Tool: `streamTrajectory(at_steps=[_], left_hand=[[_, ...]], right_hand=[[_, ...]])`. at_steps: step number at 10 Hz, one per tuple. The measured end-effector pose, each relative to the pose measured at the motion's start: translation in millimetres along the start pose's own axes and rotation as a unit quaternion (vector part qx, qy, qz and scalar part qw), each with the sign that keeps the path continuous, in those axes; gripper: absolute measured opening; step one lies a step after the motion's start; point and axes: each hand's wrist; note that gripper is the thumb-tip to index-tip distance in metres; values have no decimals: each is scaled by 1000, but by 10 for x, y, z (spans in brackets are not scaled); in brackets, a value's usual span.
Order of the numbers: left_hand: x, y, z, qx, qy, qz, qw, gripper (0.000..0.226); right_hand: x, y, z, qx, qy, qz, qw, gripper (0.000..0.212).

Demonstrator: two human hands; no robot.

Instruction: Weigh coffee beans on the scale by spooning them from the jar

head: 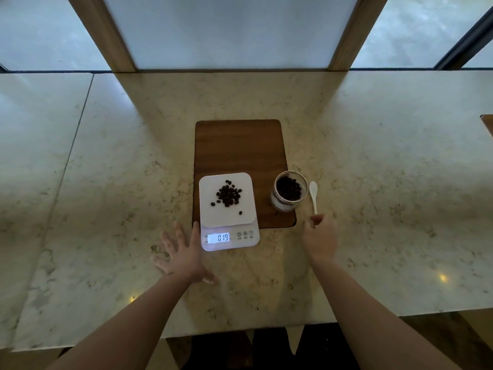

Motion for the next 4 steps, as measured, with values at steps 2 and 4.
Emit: streamTrajectory(at_steps=[2, 4], left_hand=[[-53, 100, -88, -32, 7, 54, 998, 154], [-307, 369, -60, -95, -10, 193, 977, 118]], right_hand=[[-351, 737, -152, 135, 49, -152, 978, 6], [-417, 987, -336, 235, 80, -186, 951, 4]])
Point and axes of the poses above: each hand's wrist, its own y-axis away from the middle knuckle, its own x-axis out of the back of the hand, z = x × y, and after that the axes turned 2 degrees about -x, right-handed
